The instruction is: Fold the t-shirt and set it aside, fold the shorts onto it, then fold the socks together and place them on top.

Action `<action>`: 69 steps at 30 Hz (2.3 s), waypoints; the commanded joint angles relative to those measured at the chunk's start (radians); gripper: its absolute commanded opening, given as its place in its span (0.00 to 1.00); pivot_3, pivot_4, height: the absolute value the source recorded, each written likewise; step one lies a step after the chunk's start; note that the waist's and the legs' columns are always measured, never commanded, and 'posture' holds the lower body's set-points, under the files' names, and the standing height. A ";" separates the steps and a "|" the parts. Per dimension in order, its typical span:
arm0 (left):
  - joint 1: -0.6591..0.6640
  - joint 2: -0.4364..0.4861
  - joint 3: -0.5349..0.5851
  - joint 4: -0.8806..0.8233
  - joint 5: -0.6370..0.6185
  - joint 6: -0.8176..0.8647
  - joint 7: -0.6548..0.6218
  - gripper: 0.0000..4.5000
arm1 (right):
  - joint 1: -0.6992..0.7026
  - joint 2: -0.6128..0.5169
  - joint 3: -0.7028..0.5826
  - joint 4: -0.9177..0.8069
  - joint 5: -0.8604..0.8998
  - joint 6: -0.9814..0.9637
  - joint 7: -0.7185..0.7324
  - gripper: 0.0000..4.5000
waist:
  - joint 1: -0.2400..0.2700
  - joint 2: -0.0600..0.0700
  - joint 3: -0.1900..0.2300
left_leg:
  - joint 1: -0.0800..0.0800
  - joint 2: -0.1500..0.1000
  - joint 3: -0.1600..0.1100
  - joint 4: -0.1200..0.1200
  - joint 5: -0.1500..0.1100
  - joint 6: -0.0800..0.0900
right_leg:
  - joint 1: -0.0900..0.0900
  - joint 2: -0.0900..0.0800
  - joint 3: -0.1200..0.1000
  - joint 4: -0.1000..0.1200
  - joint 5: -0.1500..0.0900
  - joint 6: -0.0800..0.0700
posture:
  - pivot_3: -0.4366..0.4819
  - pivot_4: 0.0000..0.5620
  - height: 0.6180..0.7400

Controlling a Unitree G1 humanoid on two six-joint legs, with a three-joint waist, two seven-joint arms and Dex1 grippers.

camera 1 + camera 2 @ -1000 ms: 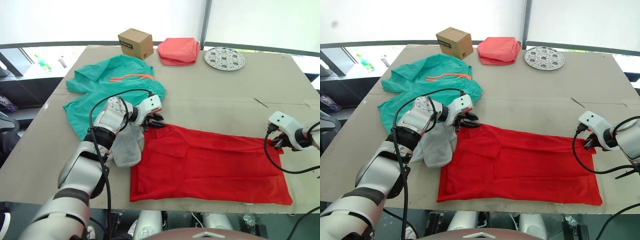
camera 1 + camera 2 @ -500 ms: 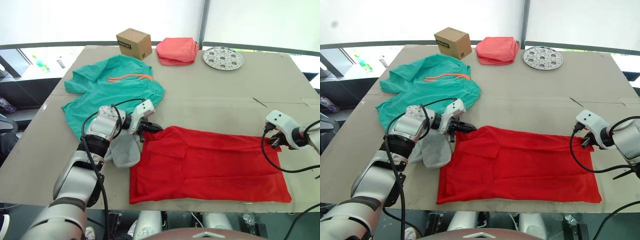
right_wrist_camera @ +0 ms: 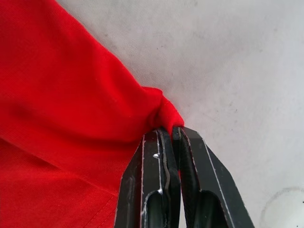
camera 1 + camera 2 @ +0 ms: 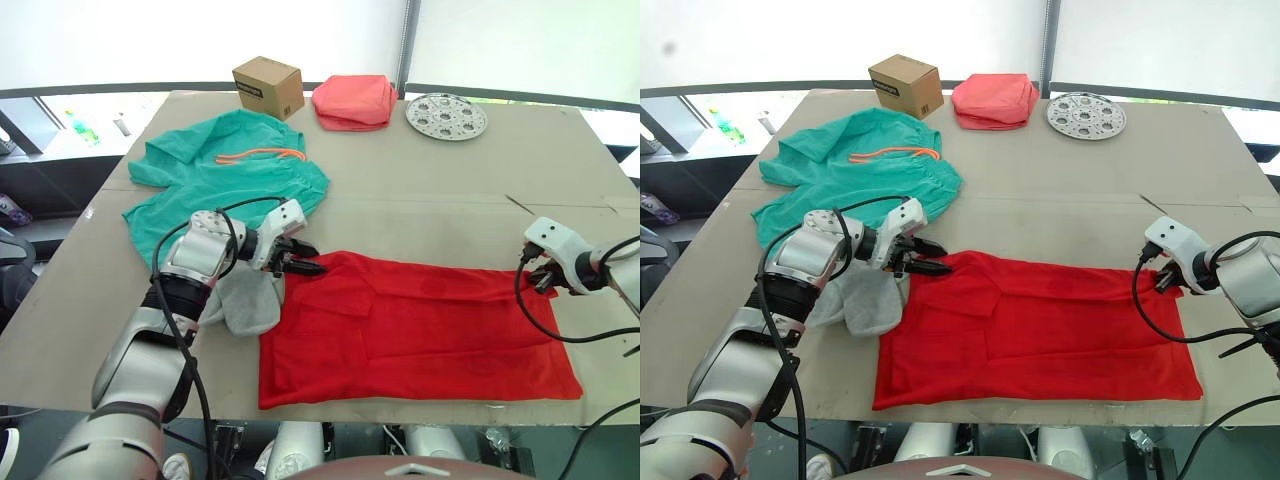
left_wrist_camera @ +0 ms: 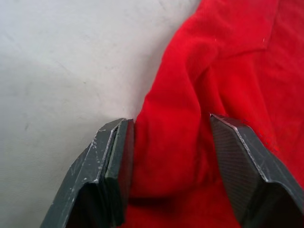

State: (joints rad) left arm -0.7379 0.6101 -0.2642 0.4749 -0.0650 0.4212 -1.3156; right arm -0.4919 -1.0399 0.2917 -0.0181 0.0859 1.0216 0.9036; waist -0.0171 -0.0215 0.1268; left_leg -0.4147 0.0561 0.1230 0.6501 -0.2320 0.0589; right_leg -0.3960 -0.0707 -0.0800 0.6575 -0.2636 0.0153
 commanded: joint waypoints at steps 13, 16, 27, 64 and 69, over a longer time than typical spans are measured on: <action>0.102 -0.006 0.005 -0.209 -0.048 0.029 0.003 0.01 | -0.035 -0.007 -0.011 0.012 -0.043 -0.057 -0.031 0.00 | 0.003 0.002 -0.001 | 0.000 0.000 0.000 0.000 -0.001 0.002 | 0.000 -0.001 0.000 0.000 0.000 0.000 | 0.48 0.27 1.00; 0.092 -0.014 0.001 -0.276 -0.070 0.111 0.008 0.01 | -0.127 0.012 0.046 0.115 -0.100 -0.131 -0.016 0.00 | 0.003 0.004 0.001 | -0.001 -0.001 0.000 0.000 -0.001 0.002 | 0.000 -0.001 0.000 0.000 0.000 0.000 | 0.48 0.27 1.00; 0.236 -0.109 0.146 -0.564 -0.122 0.472 0.366 0.01 | -0.627 0.332 0.203 0.893 -0.373 -0.580 -0.165 0.00 | -0.005 0.005 0.002 | 0.001 0.000 0.006 -0.001 0.002 -0.003 | -0.002 0.004 0.007 0.002 0.000 0.001 | 0.48 0.27 1.00; 0.908 -0.352 0.474 -1.277 -0.432 0.743 0.807 0.51 | -0.782 0.688 0.026 1.215 -0.426 -0.965 -0.356 0.72 | -0.021 0.008 0.004 | 0.002 -0.001 0.002 -0.003 0.002 -0.005 | 0.001 -0.003 0.003 0.001 0.001 -0.002 | 0.48 0.27 1.00; 0.806 -0.191 0.479 -1.140 -0.538 0.653 0.601 0.83 | -0.531 0.585 -0.185 0.607 -0.259 -0.583 -0.269 0.93 | -0.015 0.009 0.004 | 0.000 -0.001 -0.002 -0.003 0.002 -0.005 | 0.001 -0.004 -0.002 0.000 0.001 -0.002 | 0.48 0.27 1.00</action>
State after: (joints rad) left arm 0.0897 0.3791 0.2088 -0.6824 -0.5571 1.1144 -0.6342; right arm -1.0714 -0.4292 0.1826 0.8141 -0.2357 0.2994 0.6111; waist -0.0317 -0.0130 0.1304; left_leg -0.4146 0.0554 0.1208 0.6462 -0.2300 0.0542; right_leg -0.3954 -0.0745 -0.0819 0.6572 -0.2630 0.0132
